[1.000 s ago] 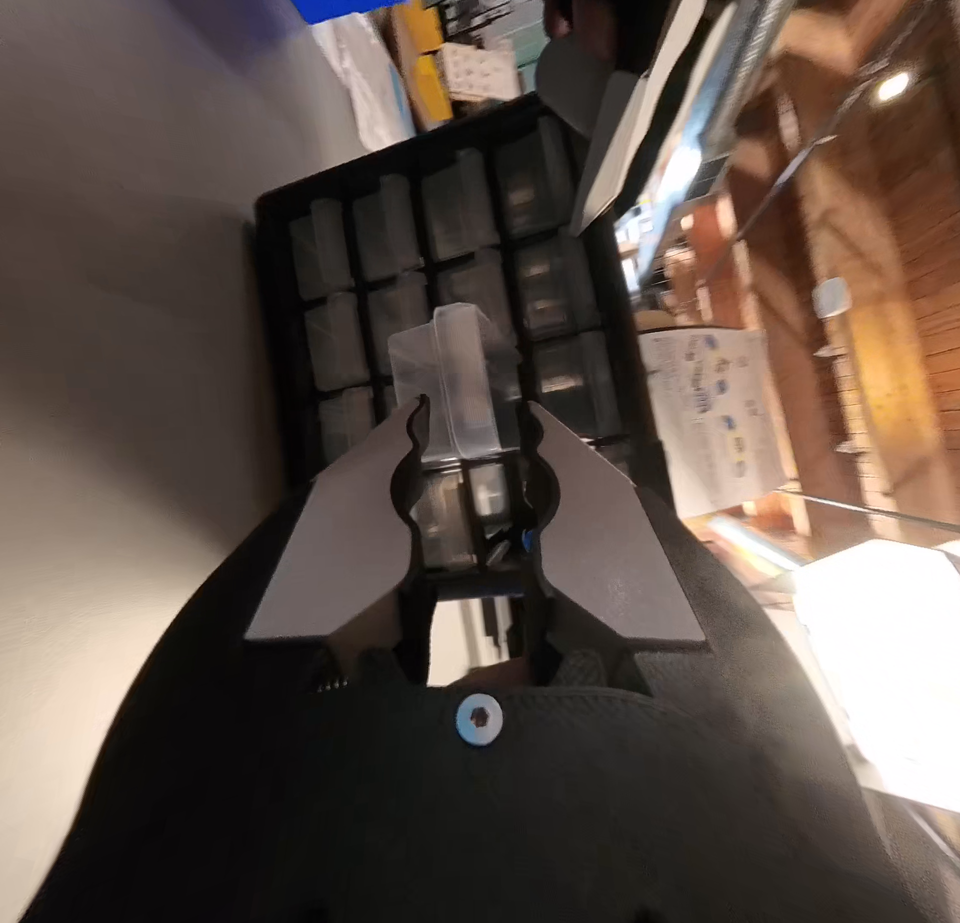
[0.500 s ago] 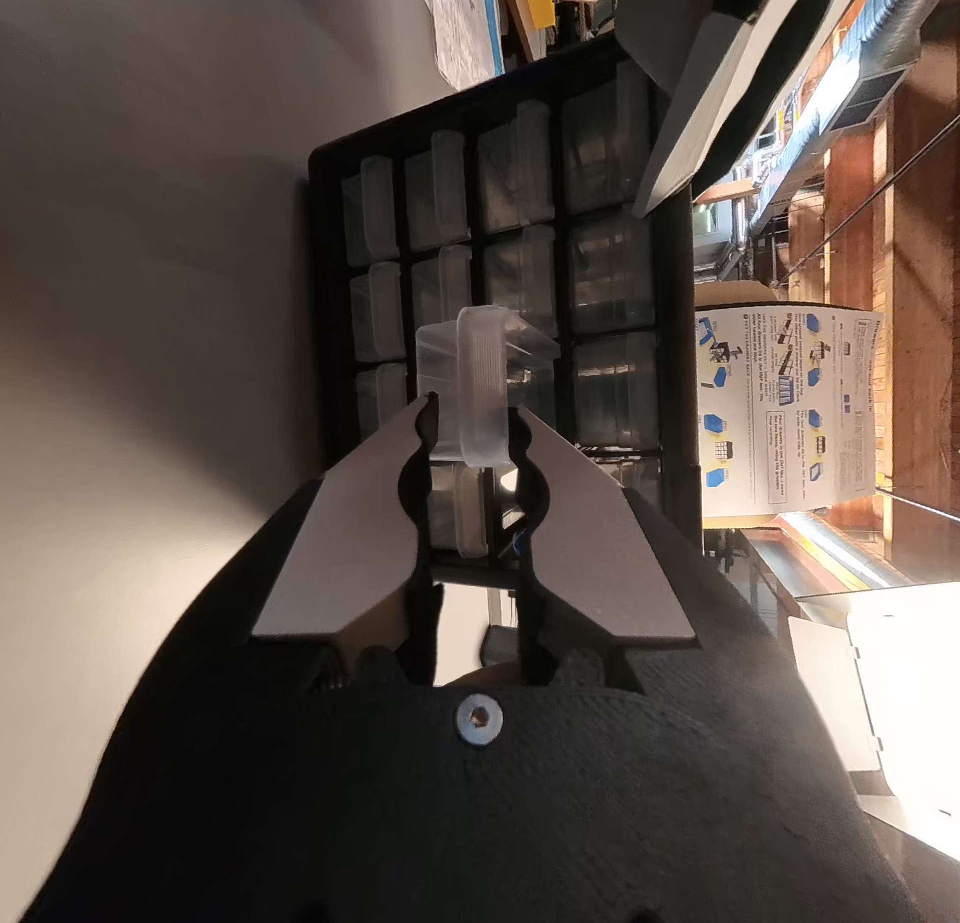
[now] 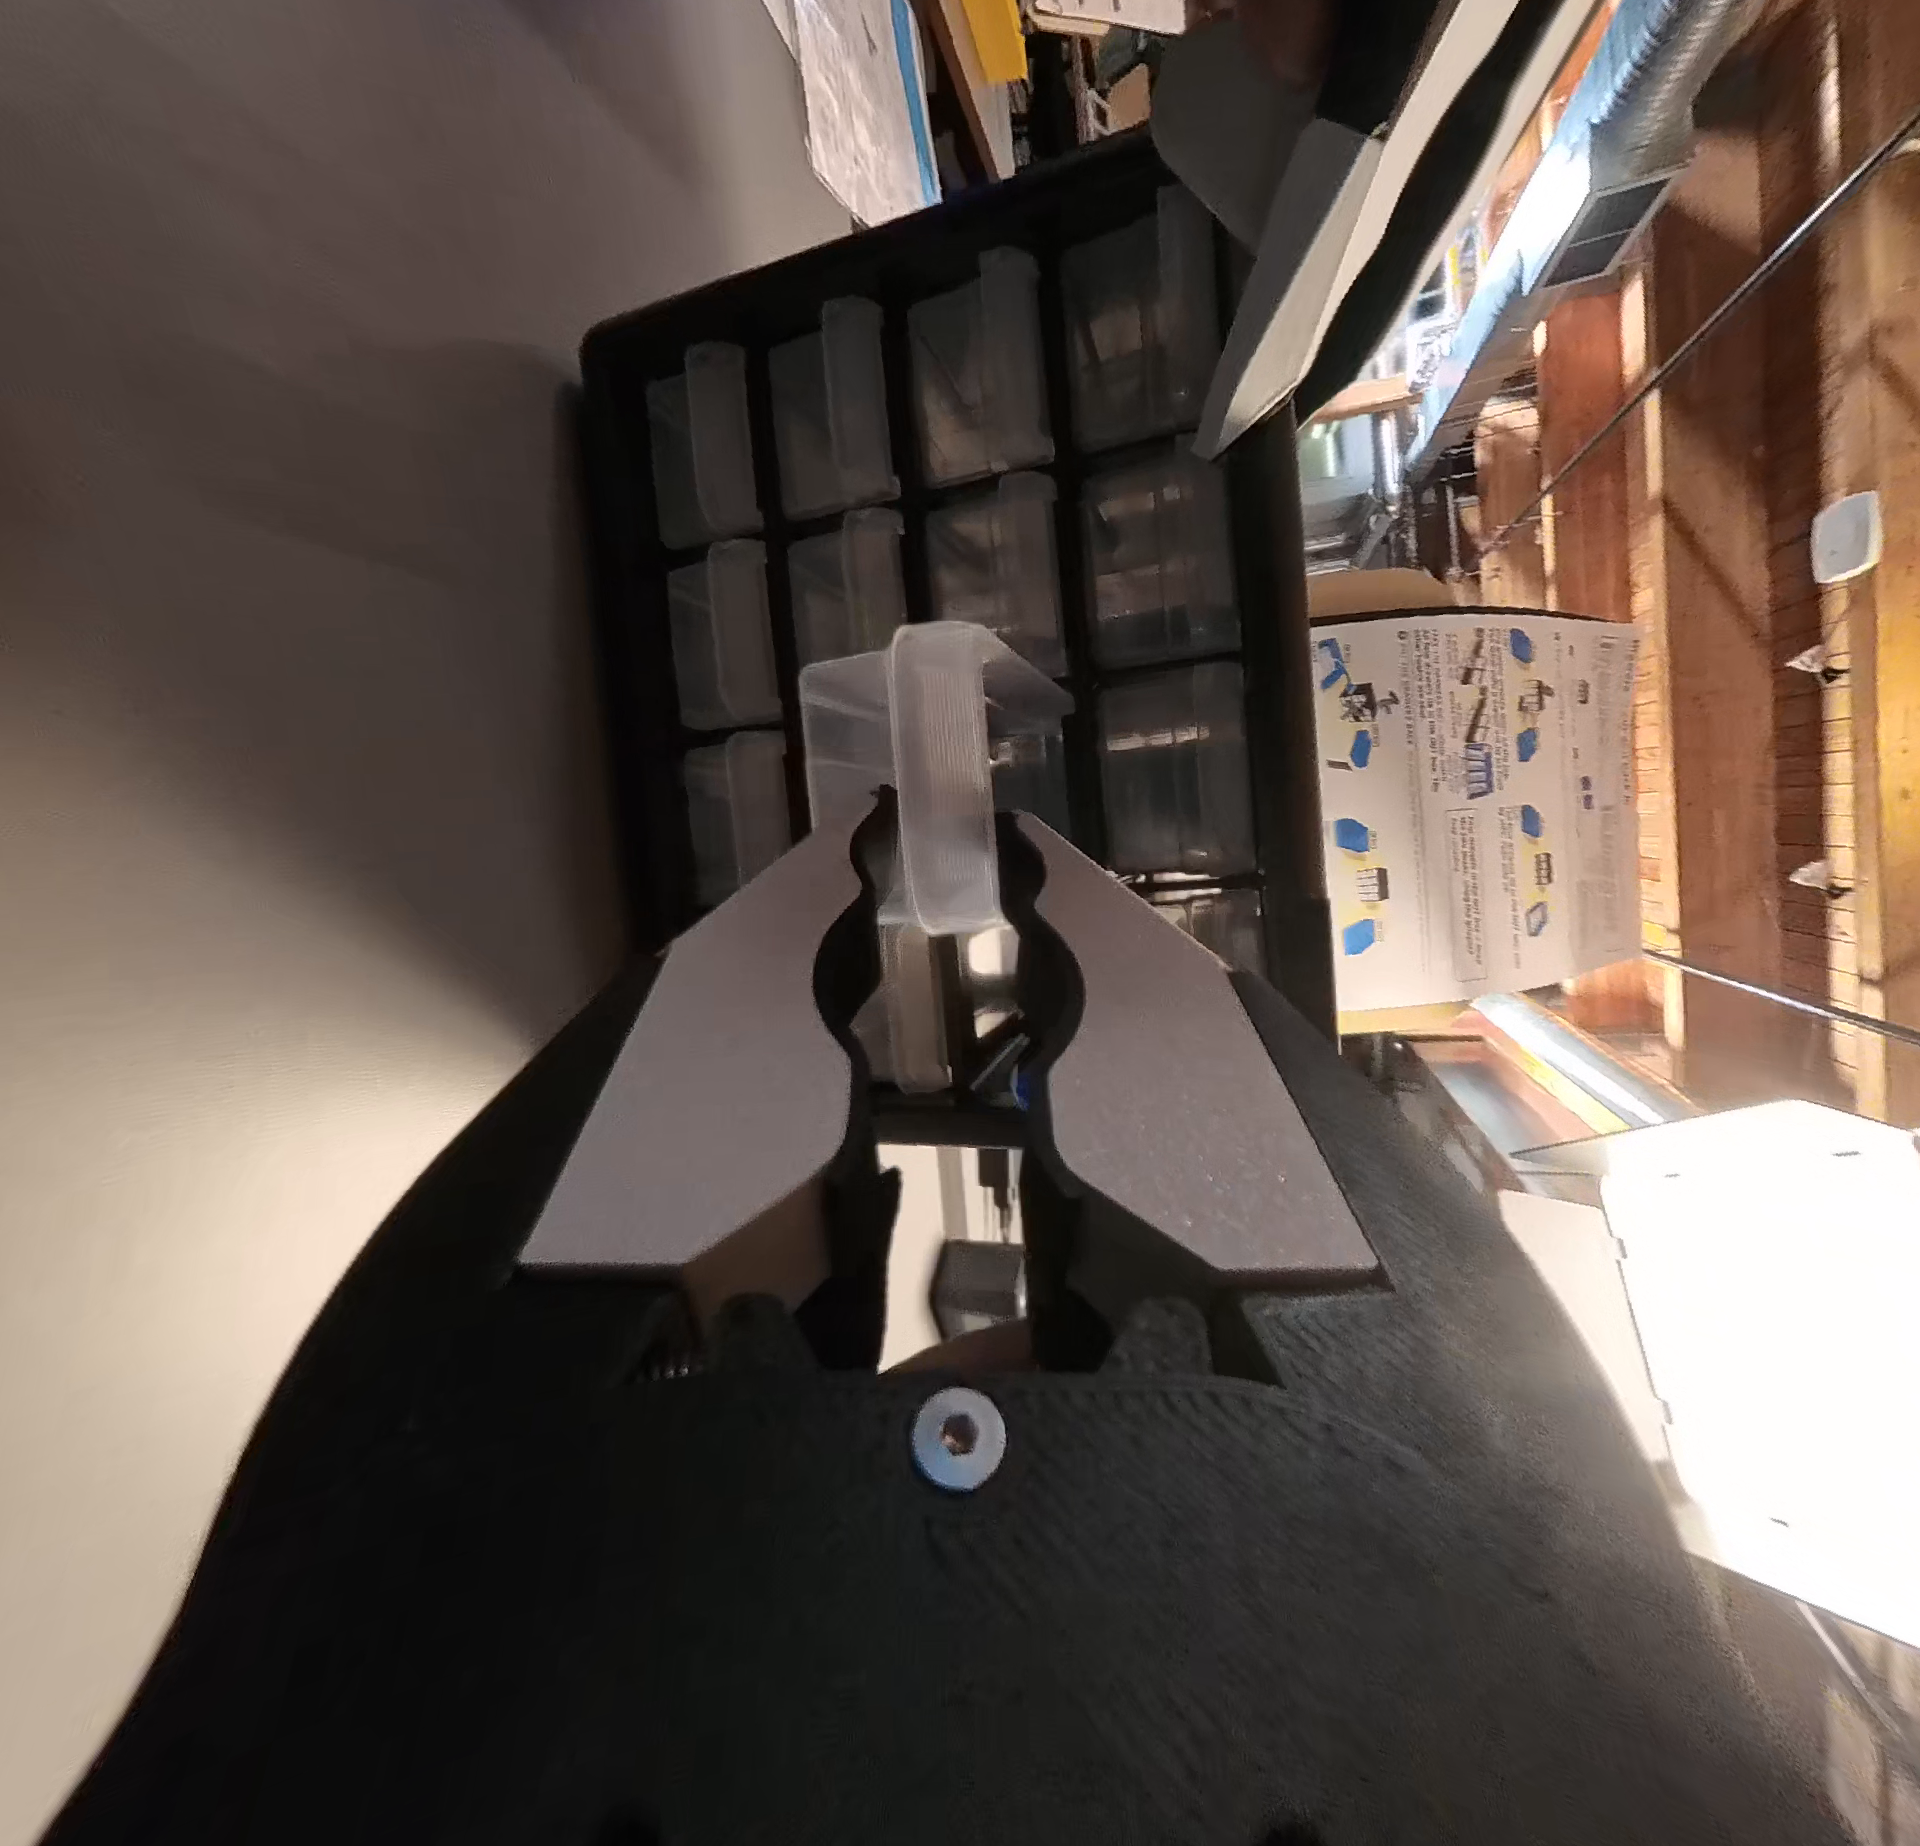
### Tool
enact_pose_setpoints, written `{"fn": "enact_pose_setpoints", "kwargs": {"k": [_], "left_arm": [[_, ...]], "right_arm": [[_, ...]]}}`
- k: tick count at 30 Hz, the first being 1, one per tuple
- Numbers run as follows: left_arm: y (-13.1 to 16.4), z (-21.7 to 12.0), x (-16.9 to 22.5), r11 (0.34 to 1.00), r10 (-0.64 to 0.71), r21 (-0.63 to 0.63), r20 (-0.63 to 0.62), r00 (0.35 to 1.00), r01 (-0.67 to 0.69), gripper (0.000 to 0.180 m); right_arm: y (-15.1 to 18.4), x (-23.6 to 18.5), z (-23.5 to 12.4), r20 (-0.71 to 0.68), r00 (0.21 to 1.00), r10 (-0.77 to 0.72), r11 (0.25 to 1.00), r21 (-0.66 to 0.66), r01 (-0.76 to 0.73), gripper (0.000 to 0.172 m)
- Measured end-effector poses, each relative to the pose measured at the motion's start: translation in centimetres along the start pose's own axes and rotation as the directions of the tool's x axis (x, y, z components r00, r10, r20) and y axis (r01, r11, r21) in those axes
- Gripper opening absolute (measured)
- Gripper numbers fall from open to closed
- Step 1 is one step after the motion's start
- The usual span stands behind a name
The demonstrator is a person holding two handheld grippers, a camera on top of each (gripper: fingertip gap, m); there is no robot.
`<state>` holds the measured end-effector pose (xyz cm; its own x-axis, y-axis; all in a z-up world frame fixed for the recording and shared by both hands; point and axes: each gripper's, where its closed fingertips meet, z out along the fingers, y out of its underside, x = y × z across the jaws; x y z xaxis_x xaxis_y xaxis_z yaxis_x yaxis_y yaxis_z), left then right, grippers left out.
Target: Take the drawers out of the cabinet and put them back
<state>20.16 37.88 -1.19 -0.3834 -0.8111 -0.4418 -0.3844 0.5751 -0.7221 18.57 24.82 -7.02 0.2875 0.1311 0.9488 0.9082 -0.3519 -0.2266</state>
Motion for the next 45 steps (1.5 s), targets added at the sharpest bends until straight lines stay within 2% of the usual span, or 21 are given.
{"fn": "enact_pose_setpoints", "kwargs": {"k": [6,16,21,30,33,37,41,45], "left_arm": [[0.0,0.0,0.0,1.000,-0.002,0.000,0.000,1.000,0.002,0.057],[0.0,0.0,0.0,1.000,-0.003,0.003,-0.003,1.000,0.003,0.058],[0.0,0.0,0.0,1.000,-0.004,0.003,-0.002,1.000,0.004,0.058],[0.1,-0.1,0.0,1.000,-0.008,0.006,-0.004,1.000,0.008,0.058],[0.1,-0.1,0.0,1.000,-0.008,0.008,-0.008,1.000,0.008,0.058],[0.1,-0.1,-0.1,1.000,-0.009,0.009,-0.009,1.000,0.009,0.058],[0.1,-0.1,-0.1,1.000,-0.010,0.009,-0.008,1.000,0.010,0.058],[0.1,-0.1,-0.1,1.000,-0.011,0.007,-0.007,1.000,0.012,0.059]], "right_arm": [[-0.4,-0.5,-0.2,-0.003,1.000,-0.030,0.999,0.017,0.030,0.017],[-2.3,-0.7,-3.5,0.063,0.996,-0.060,0.994,0.093,0.054,0.015],[-2.7,0.1,-4.8,0.131,0.991,-0.002,0.993,0.117,-0.013,0.015],[-1.6,3.6,-7.1,0.143,0.978,0.151,0.978,0.119,-0.169,0.015],[0.7,5.0,-8.9,0.098,0.970,0.222,0.971,0.071,-0.229,0.012],[5.8,7.8,-12.2,-0.013,0.949,0.314,0.949,-0.031,-0.314,0.002],[10.7,11.9,-16.2,-0.184,0.911,0.369,0.917,-0.091,-0.389,0.002],[17.5,15.5,-20.0,-0.366,0.907,0.208,0.895,-0.303,-0.327,0.000]]}}
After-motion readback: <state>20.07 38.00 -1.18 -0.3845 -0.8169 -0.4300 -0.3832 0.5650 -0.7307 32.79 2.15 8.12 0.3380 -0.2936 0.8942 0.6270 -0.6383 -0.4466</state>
